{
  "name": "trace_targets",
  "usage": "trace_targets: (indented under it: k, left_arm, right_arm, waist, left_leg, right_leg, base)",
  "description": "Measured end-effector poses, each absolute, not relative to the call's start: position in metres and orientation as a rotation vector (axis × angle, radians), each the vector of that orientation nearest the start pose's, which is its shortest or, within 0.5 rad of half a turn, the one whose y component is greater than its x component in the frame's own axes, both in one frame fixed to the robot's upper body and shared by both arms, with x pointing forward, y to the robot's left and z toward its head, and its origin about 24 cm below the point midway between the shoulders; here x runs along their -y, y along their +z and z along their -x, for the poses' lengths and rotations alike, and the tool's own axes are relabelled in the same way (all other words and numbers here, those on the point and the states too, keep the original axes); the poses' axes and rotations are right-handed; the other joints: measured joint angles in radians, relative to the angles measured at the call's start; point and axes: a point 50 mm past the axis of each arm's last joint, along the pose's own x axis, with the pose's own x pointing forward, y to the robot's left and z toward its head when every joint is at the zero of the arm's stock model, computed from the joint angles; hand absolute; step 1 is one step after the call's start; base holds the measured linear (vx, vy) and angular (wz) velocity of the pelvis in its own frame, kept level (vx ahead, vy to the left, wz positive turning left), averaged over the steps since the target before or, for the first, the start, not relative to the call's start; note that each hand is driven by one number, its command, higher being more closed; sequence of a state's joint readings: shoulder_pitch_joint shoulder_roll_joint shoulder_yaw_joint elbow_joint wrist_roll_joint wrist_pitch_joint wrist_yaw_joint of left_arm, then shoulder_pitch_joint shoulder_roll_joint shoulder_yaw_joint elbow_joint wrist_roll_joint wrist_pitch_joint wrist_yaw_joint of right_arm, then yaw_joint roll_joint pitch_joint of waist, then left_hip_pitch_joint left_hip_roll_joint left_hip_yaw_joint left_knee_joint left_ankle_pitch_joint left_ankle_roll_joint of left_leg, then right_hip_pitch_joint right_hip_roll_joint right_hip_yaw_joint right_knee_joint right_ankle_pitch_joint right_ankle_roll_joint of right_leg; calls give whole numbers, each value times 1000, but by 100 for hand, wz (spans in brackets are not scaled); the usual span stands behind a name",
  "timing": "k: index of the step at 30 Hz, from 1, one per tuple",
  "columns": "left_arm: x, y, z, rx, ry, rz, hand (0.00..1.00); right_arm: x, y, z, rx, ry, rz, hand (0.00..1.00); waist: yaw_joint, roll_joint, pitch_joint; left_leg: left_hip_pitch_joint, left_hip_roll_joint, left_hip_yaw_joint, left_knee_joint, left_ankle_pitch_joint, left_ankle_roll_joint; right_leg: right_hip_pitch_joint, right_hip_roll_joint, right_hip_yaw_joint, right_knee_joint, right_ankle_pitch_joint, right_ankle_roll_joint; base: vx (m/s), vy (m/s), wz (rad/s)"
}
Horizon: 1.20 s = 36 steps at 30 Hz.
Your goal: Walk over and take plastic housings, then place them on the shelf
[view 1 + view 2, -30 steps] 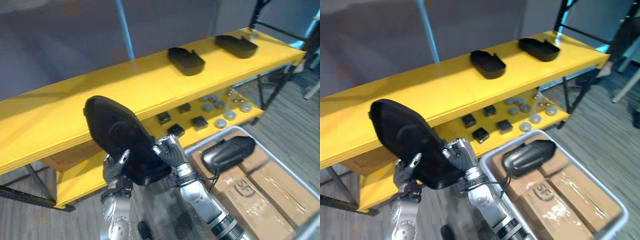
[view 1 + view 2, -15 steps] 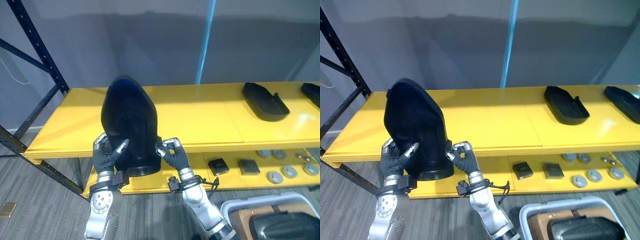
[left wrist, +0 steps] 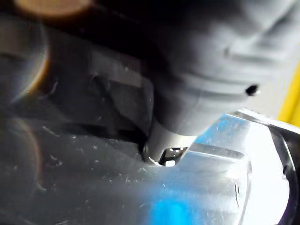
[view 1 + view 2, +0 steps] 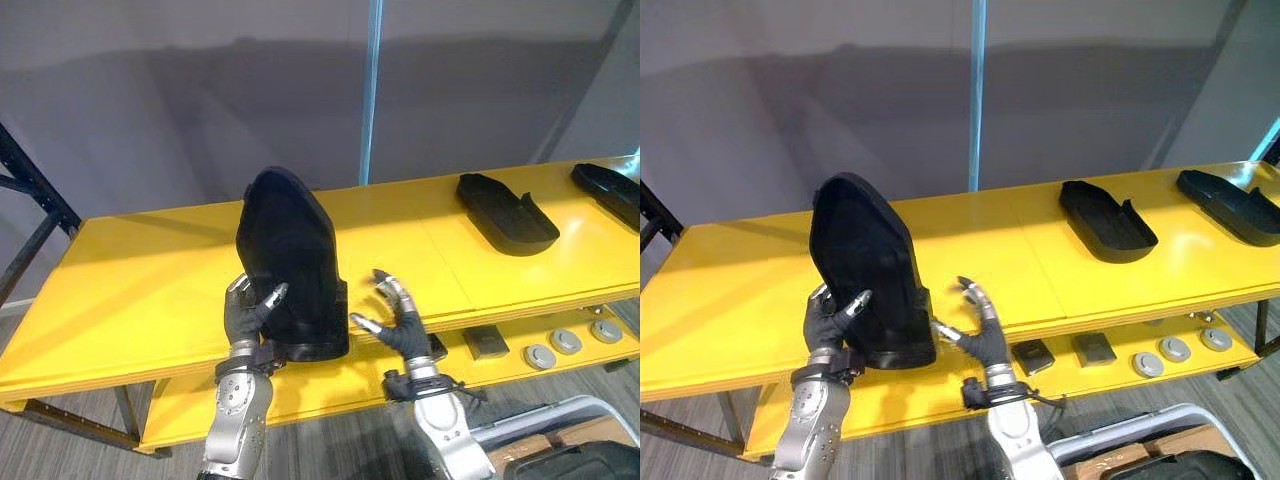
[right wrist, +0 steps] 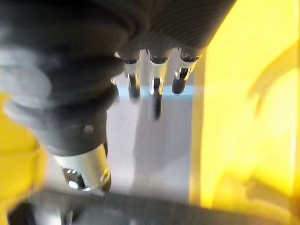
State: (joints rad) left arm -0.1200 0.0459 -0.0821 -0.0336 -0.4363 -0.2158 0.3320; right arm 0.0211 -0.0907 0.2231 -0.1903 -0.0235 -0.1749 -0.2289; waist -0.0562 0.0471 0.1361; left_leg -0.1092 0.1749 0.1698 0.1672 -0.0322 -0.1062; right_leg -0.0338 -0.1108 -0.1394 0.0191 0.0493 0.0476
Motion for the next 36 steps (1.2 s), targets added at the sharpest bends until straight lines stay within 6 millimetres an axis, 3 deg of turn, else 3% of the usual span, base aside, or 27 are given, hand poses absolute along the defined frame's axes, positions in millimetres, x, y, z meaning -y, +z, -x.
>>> trace_targets:
  k: [1,3,8,11,14,21,25,28,32,36]
  left_arm:
    - [-155,92,-272,264,257,464,100]
    - [-162,97,-275,279,306,469,100]
    - [-160,120,-291,330,329,489,100]
    - [-157,125,-302,322,334,490,100]
    - [-155,126,-320,283,351,474,100]
    - [-197,160,-365,266,459,394,100]
    - [-222,191,-389,242,505,338,100]
    - [-244,199,-395,187,567,287,100]
    - [-264,190,-394,109,634,230,100]
    - [-271,198,-393,121,668,166,100]
  right_arm:
    - [127,103,-236,376,-38,18,0]
    - [138,113,-234,420,-103,2,0]
    - [175,132,-221,504,-292,-83,0]
    - [191,133,-209,521,-378,-114,0]
    - [206,122,-195,473,-446,-86,0]
    - [211,93,-170,308,-421,-11,0]
    - [197,83,-167,247,-297,35,0]
    - [187,80,-167,228,-207,49,0]
    - [185,79,-168,223,-179,54,0]
    - [184,79,-168,221,-165,76,0]
  waist:
    - [-14,-3,-1]
    - [-19,-3,-3]
    - [-54,-9,-7]
    - [-87,-9,-17]
    - [-110,-9,-18]
    - [-166,-11,1]
    - [-194,-26,52]
    - [-197,-30,87]
    - [-194,-35,127]
    - [-176,-37,145]
  left_leg:
    - [36,-38,25,-60,22,20]
    - [72,-61,64,-95,30,28]
    - [133,-69,128,-151,30,28]
    - [139,-68,145,-173,35,25]
    - [151,-62,168,-203,46,17]
    - [107,-52,231,-208,50,13]
    - [94,-52,240,-198,51,14]
    - [76,-52,239,-192,51,15]
    - [69,-53,238,-190,52,15]
    - [60,-53,236,-187,52,16]
  right_leg:
    - [-1,-31,18,-5,5,11]
    - [1,-50,51,-10,11,22]
    - [1,-47,85,-16,23,41]
    - [0,-40,102,-45,32,56]
    - [-15,-27,125,-46,34,58]
    - [-98,-8,189,-46,55,66]
    - [-114,-10,208,-46,62,68]
    - [-131,-12,209,-46,64,68]
    - [-136,-13,208,-45,64,68]
    - [-143,-14,206,-45,65,67]
  base:
    - [98,202,-20]
    - [108,199,-36]
    - [80,83,-37]
    - [35,8,-22]
    - [6,-14,-20]
    - [-4,-20,-29]
    - [-2,-1,-8]
    - [0,0,0]
    - [0,0,0]
    - [0,0,0]
